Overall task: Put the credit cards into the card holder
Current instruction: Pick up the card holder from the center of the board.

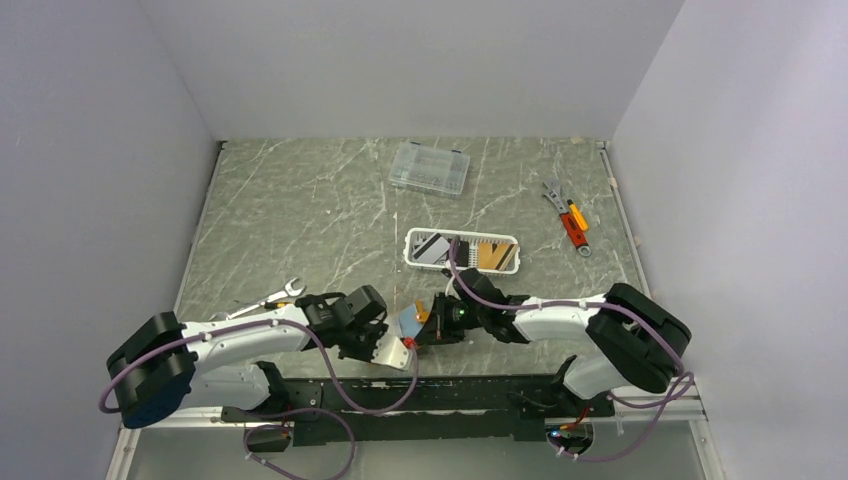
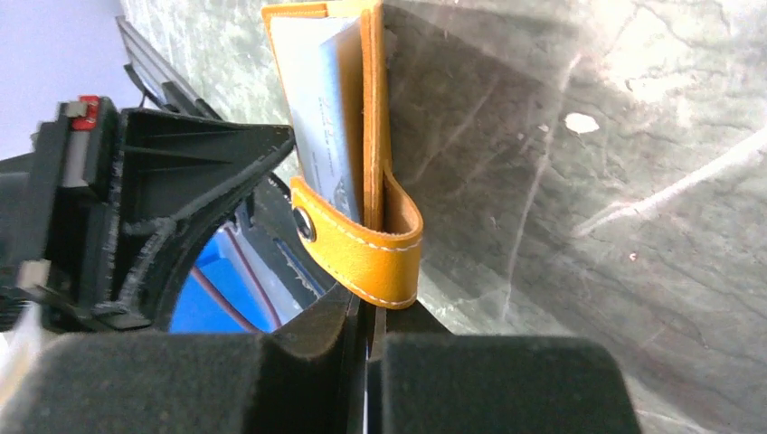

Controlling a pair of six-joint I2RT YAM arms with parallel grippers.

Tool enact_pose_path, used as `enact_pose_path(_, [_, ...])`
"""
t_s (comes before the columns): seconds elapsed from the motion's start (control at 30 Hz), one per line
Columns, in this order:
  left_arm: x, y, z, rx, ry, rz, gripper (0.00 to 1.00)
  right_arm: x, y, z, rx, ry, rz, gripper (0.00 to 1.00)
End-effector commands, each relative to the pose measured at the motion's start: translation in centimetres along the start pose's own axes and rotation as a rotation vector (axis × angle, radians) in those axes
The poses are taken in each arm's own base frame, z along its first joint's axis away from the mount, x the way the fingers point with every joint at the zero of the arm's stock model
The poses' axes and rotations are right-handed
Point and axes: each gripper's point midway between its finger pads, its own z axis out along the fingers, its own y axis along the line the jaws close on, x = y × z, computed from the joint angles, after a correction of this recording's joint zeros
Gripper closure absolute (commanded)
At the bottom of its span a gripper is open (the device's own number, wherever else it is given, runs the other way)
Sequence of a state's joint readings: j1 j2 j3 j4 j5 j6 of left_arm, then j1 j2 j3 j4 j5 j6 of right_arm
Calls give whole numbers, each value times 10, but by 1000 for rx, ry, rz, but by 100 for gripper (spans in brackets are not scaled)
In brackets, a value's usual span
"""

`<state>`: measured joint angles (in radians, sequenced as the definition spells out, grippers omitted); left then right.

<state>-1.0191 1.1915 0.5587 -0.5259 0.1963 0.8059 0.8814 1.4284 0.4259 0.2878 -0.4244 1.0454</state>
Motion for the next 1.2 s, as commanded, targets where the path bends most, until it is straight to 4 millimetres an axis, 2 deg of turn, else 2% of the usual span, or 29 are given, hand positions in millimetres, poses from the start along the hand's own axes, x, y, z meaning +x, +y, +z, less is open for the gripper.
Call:
enact_pose_path(0.0, [-17,22,-27,-32,-98,-85,100,-14,9,-5,79,-72,-124,100])
enact_pose_path(0.13, [-13,56,-61,-101,-201,-191,100,-13,19,-17,115,-85,-209,100])
enact_pose_path(0.2, [-5,73,-76,-154,-249,-238,100,-13,29,-25,113,-102,-252,100])
enact_pose_path(0.3, [10,85,-75,-195,-268,-269,100,-12,49,-36,76,-128,-319,100])
enact_pose_path(0.43, [18,103,-69,-249,-311,-282,100,-12,82,-54,-19,-178,-413,100])
enact_pose_path(0.63, [18,128,-92,-259,-462,-353,100,-10,135,-85,-118,-189,-548,100])
enact_pose_path(0.7, [16,128,-93,-210,-509,-385,100,-10,156,-97,-167,-203,-583,100])
enact_pose_path(0.83, [-6,116,-100,-95,-628,-398,100,-17,189,-120,-231,-262,-647,100])
enact_pose_path(0.97, [-32,100,-122,-30,-741,-363,100,-29,194,-128,-232,-341,-644,100])
enact_pose_path(1.17, [-62,72,-155,53,-861,-298,100,-43,188,-119,-225,-412,-599,100])
